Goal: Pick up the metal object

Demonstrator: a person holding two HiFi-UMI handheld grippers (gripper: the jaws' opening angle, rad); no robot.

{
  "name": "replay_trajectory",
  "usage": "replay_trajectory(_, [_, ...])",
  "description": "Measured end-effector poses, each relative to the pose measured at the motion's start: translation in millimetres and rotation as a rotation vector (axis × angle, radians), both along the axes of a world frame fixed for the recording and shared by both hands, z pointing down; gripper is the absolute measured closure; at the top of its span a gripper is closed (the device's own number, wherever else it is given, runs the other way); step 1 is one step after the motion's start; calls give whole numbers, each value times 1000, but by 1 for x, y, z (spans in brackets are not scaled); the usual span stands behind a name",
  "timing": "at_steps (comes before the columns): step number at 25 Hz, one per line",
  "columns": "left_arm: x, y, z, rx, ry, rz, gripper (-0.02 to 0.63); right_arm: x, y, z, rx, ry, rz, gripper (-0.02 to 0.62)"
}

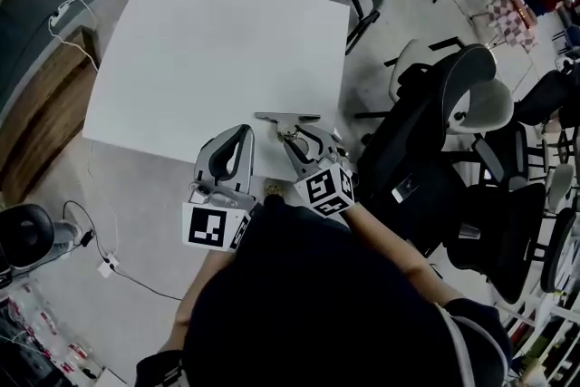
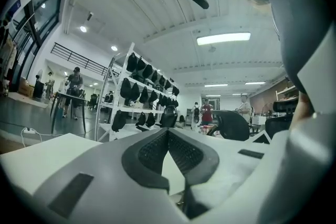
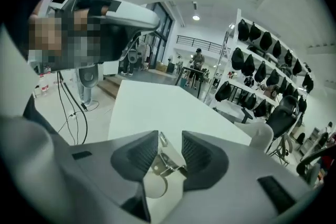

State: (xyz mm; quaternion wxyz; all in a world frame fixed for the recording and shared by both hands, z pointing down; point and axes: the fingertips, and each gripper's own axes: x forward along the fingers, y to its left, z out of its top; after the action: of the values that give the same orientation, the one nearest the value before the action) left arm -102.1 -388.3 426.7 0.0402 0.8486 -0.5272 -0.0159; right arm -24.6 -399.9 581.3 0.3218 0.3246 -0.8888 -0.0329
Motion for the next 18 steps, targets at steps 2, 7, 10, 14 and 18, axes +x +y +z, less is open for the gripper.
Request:
replay_trajectory(2, [1, -5, 4, -16, -8, 8, 583, 0, -1, 16, -36, 35, -26, 448])
replay_trajectory(7, [0, -17, 10, -54, 10, 24, 583, 3, -5, 47, -84, 158, -66, 448])
replay_trajectory(10, [-4, -26, 11, -78, 13, 41, 583, 4, -5, 62, -118, 263, -97, 448])
replay_trajectory(14, [-9, -36, 9, -102, 18, 69, 583, 3, -5, 77, -131, 401, -136, 448])
replay_trajectory(18, [-11, -40, 11, -118, 13, 94, 583, 0, -9, 84, -65, 535, -182, 452])
